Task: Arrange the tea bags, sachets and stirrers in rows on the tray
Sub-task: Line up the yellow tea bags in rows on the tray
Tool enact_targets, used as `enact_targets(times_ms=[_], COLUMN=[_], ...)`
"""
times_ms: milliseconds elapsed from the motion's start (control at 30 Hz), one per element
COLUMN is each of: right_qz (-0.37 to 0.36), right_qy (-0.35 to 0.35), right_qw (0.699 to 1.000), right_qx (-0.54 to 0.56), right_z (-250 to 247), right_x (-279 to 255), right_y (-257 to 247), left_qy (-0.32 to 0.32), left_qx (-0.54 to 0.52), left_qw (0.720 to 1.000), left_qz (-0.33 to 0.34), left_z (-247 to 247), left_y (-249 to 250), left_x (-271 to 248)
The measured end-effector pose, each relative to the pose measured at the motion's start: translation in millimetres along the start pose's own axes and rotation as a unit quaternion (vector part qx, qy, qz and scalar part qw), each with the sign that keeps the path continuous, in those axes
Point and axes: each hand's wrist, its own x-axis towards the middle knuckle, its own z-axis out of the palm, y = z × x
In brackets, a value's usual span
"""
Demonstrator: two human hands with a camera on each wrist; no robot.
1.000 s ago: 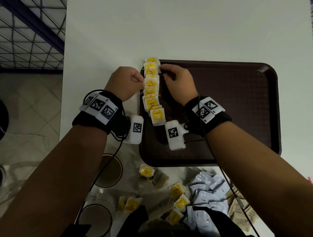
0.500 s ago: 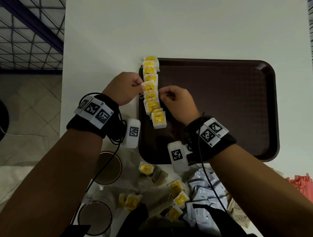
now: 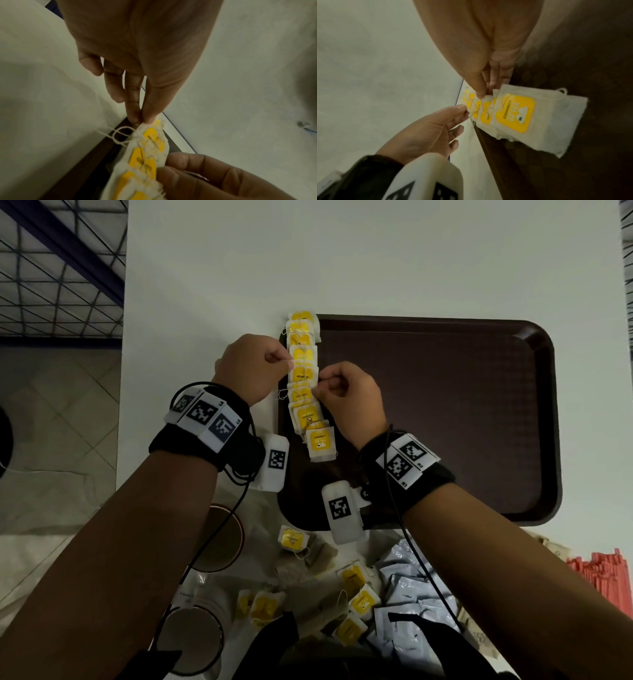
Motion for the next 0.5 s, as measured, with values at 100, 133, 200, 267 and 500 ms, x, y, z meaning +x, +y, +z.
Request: enact_targets(times_ms=[100,133,200,267,500], right_qz=[-0.002,-0.006,-0.012,-0.009,0.021], right_qy=[0.002,0.0,-0.006,0.001,-0.047], right_qw=[1.0,1.0,0.999,0.999,0.995], right_qx=[-0.015,-0.024,-0.032,-0.035,-0.087], right_z=[3.4,3.6,2.4,-0.4,-15.9], right_x=[3.4,4.4,5.6,5.4,-10.6], right_y=[-3.0,-4.3,-6.6,-7.0,-1.4], left_qy=[0.013,0.017,0.018,0.021,-0.032], left_qx=[-0.01,-0.015,-0.025,-0.03,0.014], left_qw=[1.0,1.0,0.999,0.999,0.999], left_qz=[-0.012,-0.015,-0.016,-0.02,0.002], left_z=[-0.4,-0.2,0.2,-0.8,-5.5], left_y=[1.3,1.7,1.5,-0.5,-7.3], left_x=[-0.9,-1.1,-1.4,-1.7,-8.5])
